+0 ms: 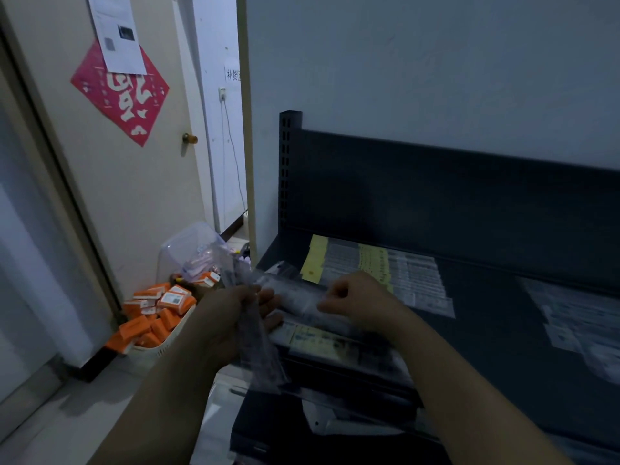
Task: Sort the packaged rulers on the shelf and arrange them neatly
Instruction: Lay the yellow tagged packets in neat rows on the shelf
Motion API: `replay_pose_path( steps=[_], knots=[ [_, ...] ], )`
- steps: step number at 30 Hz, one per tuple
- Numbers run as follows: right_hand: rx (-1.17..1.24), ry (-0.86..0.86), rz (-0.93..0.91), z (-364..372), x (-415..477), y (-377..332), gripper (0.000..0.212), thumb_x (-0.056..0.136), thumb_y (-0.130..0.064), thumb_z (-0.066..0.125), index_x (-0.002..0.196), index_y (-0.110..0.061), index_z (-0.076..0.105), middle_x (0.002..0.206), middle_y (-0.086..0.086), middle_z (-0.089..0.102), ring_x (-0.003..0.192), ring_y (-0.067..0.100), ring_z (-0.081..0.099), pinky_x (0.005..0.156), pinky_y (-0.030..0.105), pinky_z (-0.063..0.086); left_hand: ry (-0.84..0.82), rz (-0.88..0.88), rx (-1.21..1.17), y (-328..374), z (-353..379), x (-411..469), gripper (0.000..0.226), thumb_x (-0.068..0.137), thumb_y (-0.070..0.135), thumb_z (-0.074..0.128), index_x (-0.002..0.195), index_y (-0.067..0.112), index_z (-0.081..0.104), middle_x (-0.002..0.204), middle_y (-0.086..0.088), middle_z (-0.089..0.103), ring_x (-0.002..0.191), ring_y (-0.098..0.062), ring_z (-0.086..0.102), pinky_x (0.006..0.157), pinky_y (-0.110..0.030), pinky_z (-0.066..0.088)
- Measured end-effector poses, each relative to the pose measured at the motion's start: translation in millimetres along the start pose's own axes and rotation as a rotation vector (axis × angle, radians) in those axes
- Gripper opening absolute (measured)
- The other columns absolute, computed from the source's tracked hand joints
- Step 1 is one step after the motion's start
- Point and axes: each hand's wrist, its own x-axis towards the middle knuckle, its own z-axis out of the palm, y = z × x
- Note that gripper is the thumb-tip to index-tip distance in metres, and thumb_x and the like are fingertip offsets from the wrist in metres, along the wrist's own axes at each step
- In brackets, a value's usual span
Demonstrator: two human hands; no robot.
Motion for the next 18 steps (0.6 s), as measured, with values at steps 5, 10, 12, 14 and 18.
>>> replay_pose_path(
  steps=[5,10,12,14,18],
  knots=[
    [0.242,0.191,0.048,-10,-4,15,0.035,0.094,-0.027,0.055,0.085,0.004,0.066,0.063,0.012,0.047,0.057,0.014,0.042,0.051,0.021,0.032,-0.067,0.007,-0.020,0,1,-3,0.017,0.091,-0.001,0.042,0.101,0.004,0.056,0.078,-0.011,0.060,0.071,-0.023,0.061,0.067,-0.038,0.052],
    [0.614,0.264,0.142,-19,-11,17,0.029,0.098,-0.024,0.049,0.081,-0.013,0.069,0.078,0.007,0.056,0.073,0.019,0.049,0.064,0.027,0.038,-0.064,0.116,-0.101,-3,18,-1,0.008,0.092,0.007,0.052,0.099,0.006,0.055,0.071,-0.006,0.057,0.058,-0.013,0.055,0.052,-0.029,0.056],
    [0.718,0.221,0.112,-19,-18,13,0.029,0.096,-0.024,0.052,0.080,-0.007,0.068,0.079,0.009,0.056,0.075,0.021,0.048,0.069,0.031,0.039,-0.088,0.178,-0.090,-7,30,0,0.011,0.088,0.014,0.062,0.094,0.009,0.054,0.068,-0.002,0.054,0.055,-0.010,0.050,0.048,-0.023,0.051],
    [0.716,0.142,0.066,-16,-26,8,0.028,0.096,-0.024,0.053,0.079,-0.005,0.065,0.072,0.006,0.055,0.068,0.018,0.049,0.066,0.028,0.041,-0.160,0.212,-0.048,-12,46,-2,0.020,0.078,0.021,0.070,0.089,0.011,0.056,0.066,0.000,0.053,0.054,-0.008,0.048,0.049,-0.020,0.047],
    [0.533,0.020,-0.024,-17,-39,-1,0.025,0.095,-0.027,0.054,0.076,-0.019,0.069,0.060,-0.007,0.058,0.056,0.003,0.051,0.058,0.018,0.042,-0.144,0.150,-0.025,-20,66,-5,0.015,0.088,0.017,0.062,0.091,0.003,0.061,0.074,-0.015,0.070,0.071,-0.027,0.068,0.061,-0.036,0.058]
  ],
)
